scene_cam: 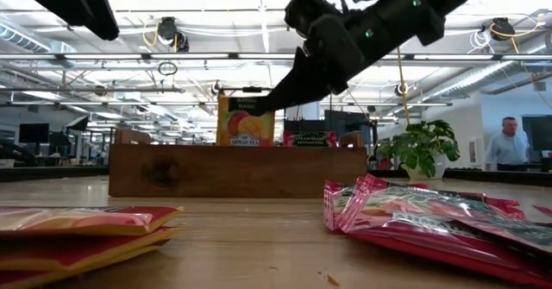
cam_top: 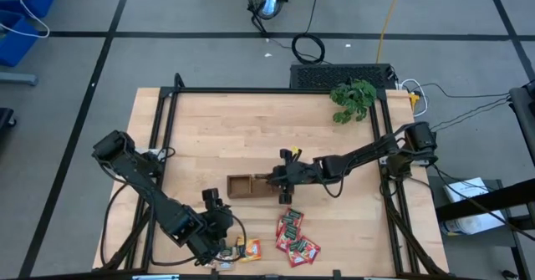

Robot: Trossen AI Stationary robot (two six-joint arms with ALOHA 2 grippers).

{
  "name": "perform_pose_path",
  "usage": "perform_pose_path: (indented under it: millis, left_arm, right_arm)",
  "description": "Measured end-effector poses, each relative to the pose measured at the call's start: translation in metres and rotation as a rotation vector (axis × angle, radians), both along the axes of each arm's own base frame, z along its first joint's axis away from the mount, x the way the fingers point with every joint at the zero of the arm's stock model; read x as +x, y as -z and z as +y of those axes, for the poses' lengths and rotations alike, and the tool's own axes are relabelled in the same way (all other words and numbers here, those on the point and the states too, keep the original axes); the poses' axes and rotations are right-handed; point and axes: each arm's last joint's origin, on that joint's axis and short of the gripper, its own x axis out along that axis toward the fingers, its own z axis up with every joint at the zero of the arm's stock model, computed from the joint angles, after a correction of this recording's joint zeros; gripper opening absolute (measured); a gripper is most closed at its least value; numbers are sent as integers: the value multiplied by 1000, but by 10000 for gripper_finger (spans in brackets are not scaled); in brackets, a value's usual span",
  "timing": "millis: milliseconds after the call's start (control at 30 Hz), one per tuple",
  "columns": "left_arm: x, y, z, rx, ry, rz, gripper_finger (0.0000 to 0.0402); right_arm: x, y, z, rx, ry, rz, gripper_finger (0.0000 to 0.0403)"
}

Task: Pick & Place Tea
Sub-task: Put the yellow tea bag into the middle section of the wooden organizer

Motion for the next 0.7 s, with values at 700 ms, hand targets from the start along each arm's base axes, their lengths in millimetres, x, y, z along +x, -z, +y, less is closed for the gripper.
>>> perform_pose_path:
  millis: [700]
  left_arm:
    - [5,0,5,21,-4,-9,234]
  right_arm:
    - [3,19,-14,42,-72,29,60]
